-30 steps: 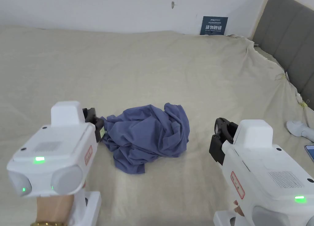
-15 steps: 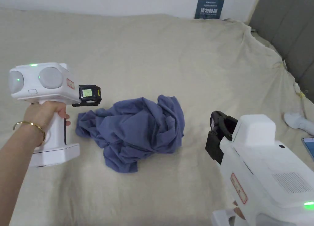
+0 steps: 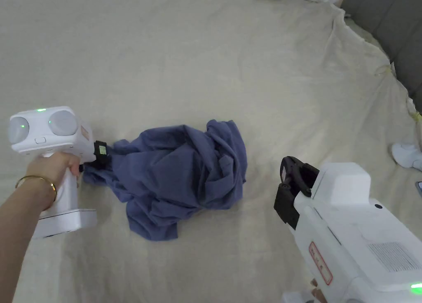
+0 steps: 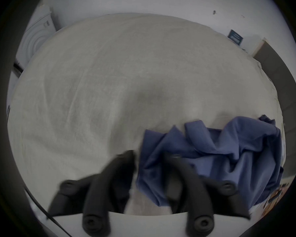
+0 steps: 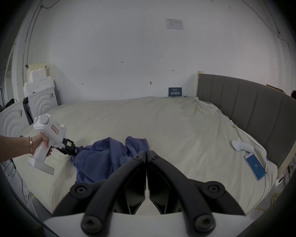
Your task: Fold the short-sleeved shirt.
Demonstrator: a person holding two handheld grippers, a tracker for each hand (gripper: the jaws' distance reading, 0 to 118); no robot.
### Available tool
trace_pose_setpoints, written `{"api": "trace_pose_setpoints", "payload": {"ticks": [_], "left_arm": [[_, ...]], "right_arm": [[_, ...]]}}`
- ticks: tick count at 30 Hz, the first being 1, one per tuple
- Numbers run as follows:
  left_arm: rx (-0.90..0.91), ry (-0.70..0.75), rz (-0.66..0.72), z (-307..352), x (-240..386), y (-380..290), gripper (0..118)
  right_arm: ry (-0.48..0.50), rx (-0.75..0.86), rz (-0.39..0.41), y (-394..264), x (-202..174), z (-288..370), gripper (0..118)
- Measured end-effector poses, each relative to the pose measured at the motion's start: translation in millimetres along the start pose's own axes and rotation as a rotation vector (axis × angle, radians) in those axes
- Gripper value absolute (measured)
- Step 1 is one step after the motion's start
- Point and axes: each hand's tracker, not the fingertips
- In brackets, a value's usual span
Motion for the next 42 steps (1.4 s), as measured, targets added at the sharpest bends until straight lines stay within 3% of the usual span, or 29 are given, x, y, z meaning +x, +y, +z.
{"api": "trace_pose_setpoints", "payload": {"ticks": [6,10,17,18,20,21,28,35,38,41,42], "left_arm": [[0.099,-0.018,-0.038,23.2,-0.7,-10.9,0],[0.275,-0.147,0.089,67.2,-10.9,-21.9,0],[0.425,-0.174,0.064,122.8,-13.9,-48.1,0],[0.434,-0.172,0.07,123.4,-14.6,-48.0,0],[0.447,-0.176,0.077,128.6,-15.5,-51.4,0],[0.45,-0.177,0.078,130.6,-15.5,-52.7,0],[0.449,-0.165,0.058,125.8,-15.2,-55.7,0],[0.422,-0.15,0.067,116.2,-17.2,-58.5,0],[0.412,-0.149,0.065,112.3,-17.4,-59.6,0],[0.4,-0.139,0.057,108.1,-17.9,-59.9,0],[0.396,-0.137,0.059,107.1,-18.8,-60.7,0]], "right_arm": [[0.011,-0.013,0.005,4.4,-2.3,-2.0,0],[0.036,-0.042,0.028,25.0,3.8,-7.0,0],[0.087,-0.206,0.088,89.7,10.2,-86.4,4],[0.087,-0.264,0.095,97.3,9.8,-99.0,30],[0.102,-0.355,0.095,103.9,10.8,-128.0,94],[0.09,-0.394,0.083,105.1,7.8,-143.0,109],[-0.014,-0.641,-0.123,66.5,15.5,-229.6,109],[-0.072,-0.781,-0.229,14.6,19.1,-269.7,96],[-0.07,-0.771,-0.234,5.5,17.2,-269.6,68],[-0.06,-0.746,-0.238,5.2,14.8,-267.8,1],[-0.069,-0.74,-0.239,7.5,13.9,-265.4,1]]}}
